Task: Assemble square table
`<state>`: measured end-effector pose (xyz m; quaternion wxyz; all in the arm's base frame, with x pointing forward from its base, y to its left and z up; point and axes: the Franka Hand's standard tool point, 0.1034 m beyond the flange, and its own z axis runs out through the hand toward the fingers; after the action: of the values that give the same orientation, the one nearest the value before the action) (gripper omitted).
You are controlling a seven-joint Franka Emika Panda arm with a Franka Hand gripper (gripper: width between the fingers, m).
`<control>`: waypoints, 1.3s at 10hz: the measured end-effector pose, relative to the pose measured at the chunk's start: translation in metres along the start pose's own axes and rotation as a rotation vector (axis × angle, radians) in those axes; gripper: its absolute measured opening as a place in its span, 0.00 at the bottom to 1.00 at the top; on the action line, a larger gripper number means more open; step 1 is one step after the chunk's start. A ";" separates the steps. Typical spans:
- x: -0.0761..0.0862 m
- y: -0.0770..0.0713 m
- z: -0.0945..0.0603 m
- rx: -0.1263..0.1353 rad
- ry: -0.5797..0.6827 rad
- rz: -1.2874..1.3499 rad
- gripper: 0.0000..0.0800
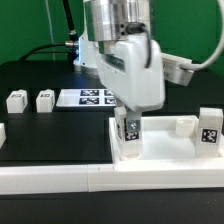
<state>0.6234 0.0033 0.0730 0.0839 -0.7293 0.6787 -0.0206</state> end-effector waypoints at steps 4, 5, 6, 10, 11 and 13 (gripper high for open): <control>-0.002 0.001 0.002 0.008 -0.017 0.125 0.46; -0.003 0.002 0.003 0.007 -0.017 0.118 0.68; -0.009 0.002 0.005 0.011 0.007 -0.144 0.77; -0.011 0.004 0.006 -0.006 0.014 -0.509 0.81; -0.010 0.003 0.006 -0.017 0.023 -0.640 0.81; -0.011 0.000 0.001 -0.056 0.061 -1.008 0.81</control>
Offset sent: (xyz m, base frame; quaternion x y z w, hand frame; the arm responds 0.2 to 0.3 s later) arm 0.0000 0.0000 0.0000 0.0000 0.0000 -0.0650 0.9979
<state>0.6230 0.0145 0.0727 0.0239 -0.9674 0.2444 -0.0618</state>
